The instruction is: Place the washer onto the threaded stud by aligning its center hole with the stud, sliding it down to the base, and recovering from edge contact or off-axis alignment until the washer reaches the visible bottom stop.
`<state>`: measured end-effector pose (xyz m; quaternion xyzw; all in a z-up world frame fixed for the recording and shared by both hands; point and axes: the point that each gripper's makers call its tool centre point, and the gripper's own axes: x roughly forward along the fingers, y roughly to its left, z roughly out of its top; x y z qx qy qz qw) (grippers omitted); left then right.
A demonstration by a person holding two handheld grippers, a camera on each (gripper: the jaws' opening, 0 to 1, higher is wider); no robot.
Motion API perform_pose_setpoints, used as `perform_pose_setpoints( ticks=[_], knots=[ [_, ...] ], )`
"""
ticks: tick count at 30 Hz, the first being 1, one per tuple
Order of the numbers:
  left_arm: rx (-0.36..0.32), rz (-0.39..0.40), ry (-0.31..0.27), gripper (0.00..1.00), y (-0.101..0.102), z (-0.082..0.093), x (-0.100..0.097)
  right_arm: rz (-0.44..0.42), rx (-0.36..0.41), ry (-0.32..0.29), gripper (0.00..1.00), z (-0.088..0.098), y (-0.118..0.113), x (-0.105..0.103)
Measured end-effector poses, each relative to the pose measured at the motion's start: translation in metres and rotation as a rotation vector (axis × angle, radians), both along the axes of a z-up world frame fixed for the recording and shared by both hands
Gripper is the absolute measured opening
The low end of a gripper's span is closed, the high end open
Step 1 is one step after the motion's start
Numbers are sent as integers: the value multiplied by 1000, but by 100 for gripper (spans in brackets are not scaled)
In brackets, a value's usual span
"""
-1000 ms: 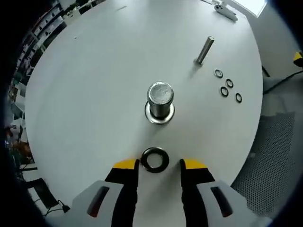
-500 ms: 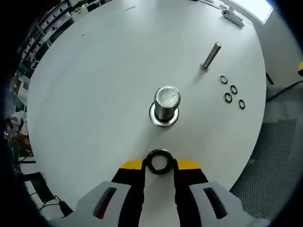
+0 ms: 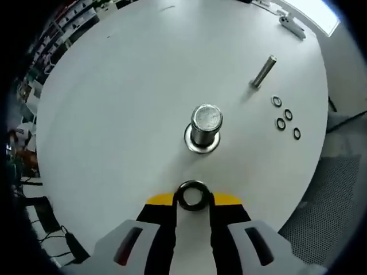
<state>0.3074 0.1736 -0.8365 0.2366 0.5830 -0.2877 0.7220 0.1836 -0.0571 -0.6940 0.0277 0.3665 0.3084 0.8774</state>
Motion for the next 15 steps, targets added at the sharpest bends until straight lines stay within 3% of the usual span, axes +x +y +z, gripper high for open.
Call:
perform_pose_setpoints(
  ticks=[15],
  knots=[
    [25, -18, 7, 19, 10, 0, -4, -5, -1, 1, 27, 0, -1, 0]
  ],
)
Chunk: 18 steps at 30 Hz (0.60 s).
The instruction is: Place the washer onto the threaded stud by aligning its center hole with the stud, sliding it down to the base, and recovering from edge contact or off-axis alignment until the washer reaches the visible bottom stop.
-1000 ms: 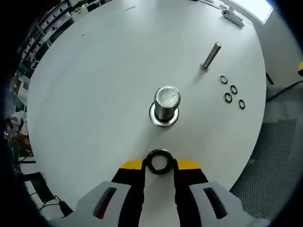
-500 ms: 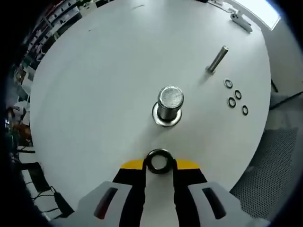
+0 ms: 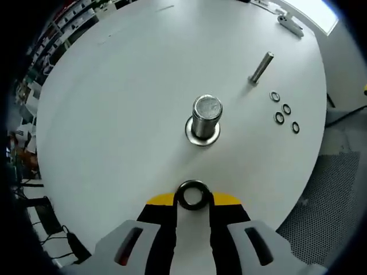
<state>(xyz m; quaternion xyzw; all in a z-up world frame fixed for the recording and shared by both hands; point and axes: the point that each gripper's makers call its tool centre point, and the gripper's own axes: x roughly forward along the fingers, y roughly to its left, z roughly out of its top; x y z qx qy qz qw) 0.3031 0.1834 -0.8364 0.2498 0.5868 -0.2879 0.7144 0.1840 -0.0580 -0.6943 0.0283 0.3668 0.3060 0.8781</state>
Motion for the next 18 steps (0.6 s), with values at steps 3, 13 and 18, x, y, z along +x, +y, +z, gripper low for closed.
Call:
perform_pose_setpoints(
  ticks=[3, 13, 18],
  knots=[
    [-1, 6, 0, 19, 4, 2, 0, -2, 1, 0, 27, 0, 0, 0],
    [-53, 1, -51, 19, -5, 21, 12, 0, 2, 2, 27, 0, 0, 1],
    [-87, -3, -72, 19, -15, 36, 18, 1, 1, 3, 27, 0, 0, 1]
  ],
)
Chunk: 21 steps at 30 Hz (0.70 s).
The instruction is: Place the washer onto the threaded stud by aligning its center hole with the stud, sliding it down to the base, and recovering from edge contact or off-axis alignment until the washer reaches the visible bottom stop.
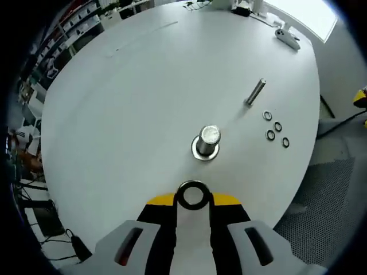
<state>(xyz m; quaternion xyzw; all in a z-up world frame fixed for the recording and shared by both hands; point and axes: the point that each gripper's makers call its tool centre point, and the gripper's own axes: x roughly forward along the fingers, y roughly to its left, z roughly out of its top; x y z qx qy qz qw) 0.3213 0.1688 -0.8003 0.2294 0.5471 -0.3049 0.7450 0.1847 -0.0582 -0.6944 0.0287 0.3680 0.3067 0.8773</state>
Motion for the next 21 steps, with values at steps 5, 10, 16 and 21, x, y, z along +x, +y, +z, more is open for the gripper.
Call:
perform_pose_setpoints(
  ticks=[5, 10, 16, 21],
  knots=[
    [-19, -33, -21, 19, -10, 20, 8, 1, 0, -1, 27, 0, 0, 0],
    [-39, -55, -40, 19, -19, 31, 17, 0, 1, -1, 27, 0, 0, 0],
    [-50, -100, -63, 19, -33, 45, 24, -1, 3, -4, 27, 1, 0, 0],
    [-54, -118, -63, 19, -43, 46, 27, -2, 4, -4, 27, 1, 0, 1]
  ],
)
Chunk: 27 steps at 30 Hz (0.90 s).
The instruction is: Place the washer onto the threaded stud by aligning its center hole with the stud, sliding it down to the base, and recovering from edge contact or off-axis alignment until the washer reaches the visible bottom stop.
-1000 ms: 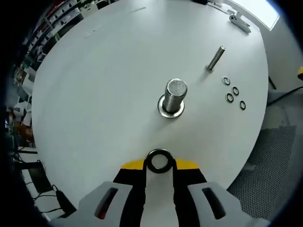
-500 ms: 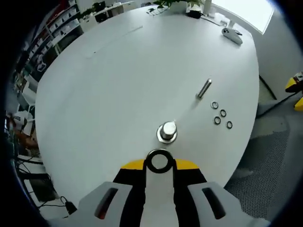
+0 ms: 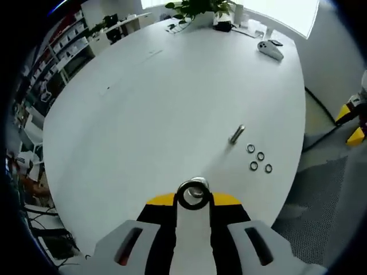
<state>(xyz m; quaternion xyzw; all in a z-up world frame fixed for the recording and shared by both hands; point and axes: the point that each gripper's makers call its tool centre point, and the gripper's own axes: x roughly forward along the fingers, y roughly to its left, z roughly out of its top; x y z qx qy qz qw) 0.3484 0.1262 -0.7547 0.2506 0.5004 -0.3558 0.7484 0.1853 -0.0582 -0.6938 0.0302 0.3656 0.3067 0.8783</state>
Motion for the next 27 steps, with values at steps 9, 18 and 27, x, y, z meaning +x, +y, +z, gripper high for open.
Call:
perform_pose_setpoints(
  ticks=[9, 18, 27],
  knots=[
    [39, -54, 24, 19, -9, -11, 0, -4, 1, 0, 27, 0, -1, 1],
    [71, -83, 35, 19, -8, -16, -2, -7, 4, -4, 27, 1, 0, 1],
    [101, -103, 44, 19, -9, -28, 0, -8, 3, -4, 27, 1, 0, 1]
  ],
)
